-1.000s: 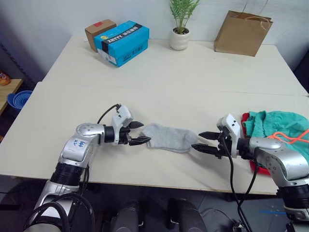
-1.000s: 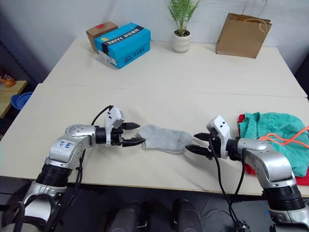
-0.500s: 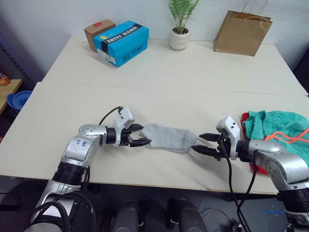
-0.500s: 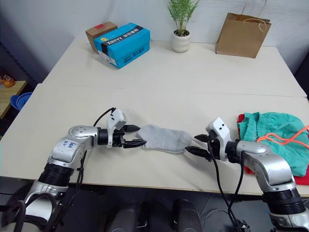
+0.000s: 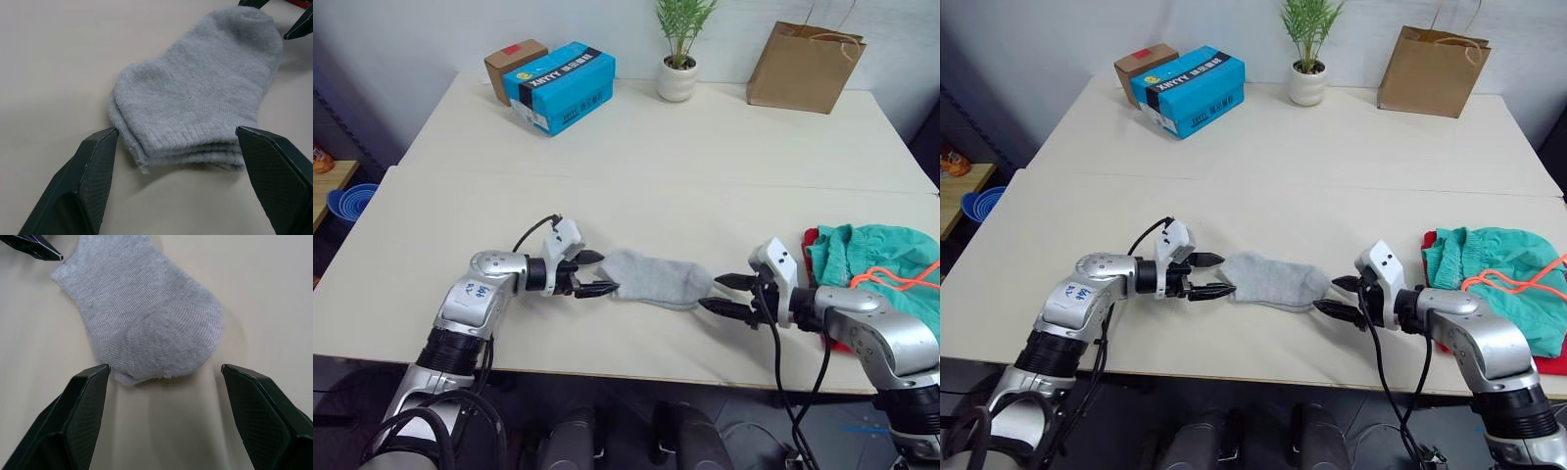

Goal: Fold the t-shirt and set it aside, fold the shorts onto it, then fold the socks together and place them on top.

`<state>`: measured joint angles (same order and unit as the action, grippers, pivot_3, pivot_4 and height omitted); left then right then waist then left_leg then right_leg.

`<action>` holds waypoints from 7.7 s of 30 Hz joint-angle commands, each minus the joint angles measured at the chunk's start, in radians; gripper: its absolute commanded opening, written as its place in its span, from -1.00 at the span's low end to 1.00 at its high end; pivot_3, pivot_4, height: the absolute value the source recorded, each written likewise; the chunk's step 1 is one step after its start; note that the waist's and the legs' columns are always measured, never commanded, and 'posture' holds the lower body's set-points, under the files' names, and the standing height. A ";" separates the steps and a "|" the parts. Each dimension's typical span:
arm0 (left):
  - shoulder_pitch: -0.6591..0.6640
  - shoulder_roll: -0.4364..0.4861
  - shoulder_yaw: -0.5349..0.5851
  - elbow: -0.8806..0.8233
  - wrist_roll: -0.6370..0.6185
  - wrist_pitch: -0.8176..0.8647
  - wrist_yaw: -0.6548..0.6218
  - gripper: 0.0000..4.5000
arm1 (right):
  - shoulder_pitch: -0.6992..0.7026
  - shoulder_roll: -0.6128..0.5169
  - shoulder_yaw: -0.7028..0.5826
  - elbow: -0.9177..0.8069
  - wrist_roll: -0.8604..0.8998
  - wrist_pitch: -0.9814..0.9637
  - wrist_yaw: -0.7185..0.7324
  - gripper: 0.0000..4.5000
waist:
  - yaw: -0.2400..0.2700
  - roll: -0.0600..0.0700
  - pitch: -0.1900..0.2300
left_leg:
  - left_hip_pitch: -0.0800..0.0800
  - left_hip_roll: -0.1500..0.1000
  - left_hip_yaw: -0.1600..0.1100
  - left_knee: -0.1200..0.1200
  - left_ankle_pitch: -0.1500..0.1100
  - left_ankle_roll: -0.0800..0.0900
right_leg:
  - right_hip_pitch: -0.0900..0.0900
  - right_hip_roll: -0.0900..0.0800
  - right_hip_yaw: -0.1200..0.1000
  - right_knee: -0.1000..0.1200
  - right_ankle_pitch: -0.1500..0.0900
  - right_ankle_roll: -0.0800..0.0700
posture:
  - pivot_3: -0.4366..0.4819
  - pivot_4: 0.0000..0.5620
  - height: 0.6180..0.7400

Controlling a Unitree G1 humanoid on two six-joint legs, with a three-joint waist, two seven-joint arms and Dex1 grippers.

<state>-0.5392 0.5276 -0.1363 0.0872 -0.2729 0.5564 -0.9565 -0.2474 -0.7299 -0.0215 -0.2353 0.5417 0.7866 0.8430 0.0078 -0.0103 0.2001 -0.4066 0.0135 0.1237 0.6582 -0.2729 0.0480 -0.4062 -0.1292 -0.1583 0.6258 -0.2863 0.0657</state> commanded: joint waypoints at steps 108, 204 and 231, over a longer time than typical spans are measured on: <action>-0.074 -0.035 -0.011 0.057 -0.056 0.080 -0.073 -1.00 | -0.042 0.046 -0.060 -0.011 0.070 0.053 -0.045 -0.99 | 0.015 0.000 0.000 | -0.001 0.000 0.000 -0.001 -0.001 0.001 | 0.000 0.000 0.000 -0.002 0.000 0.000 | -0.05 -0.47 1.00; 0.115 -0.228 0.011 0.166 0.096 -0.442 0.190 -1.00 | 0.194 0.287 -0.075 0.115 -0.112 -0.680 -0.075 -0.99 | 0.015 0.001 -0.002 | 0.005 0.000 0.000 -0.003 -0.001 0.001 | 0.005 0.000 0.000 -0.004 0.001 0.001 | -0.05 -0.47 1.00; 0.013 -0.225 -0.031 0.286 0.100 -0.551 0.004 -1.00 | 0.086 0.461 -0.220 -0.067 0.679 0.296 -0.832 0.27 | -0.010 0.000 -0.003 | 0.003 0.001 -0.002 -0.006 -0.003 0.006 | 0.003 0.000 -0.001 -0.004 0.000 0.001 | -0.05 -0.47 1.00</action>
<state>-0.5221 0.3076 -0.1658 0.3719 -0.1807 0.0150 -0.9577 -0.1552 -0.2791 -0.2607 -0.3027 1.2123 1.0760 0.0156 -0.0019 -0.0101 0.1976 -0.4040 0.0140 0.1222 0.6522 -0.2757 0.0540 -0.4038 -0.1290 -0.1589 0.6214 -0.2858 0.0663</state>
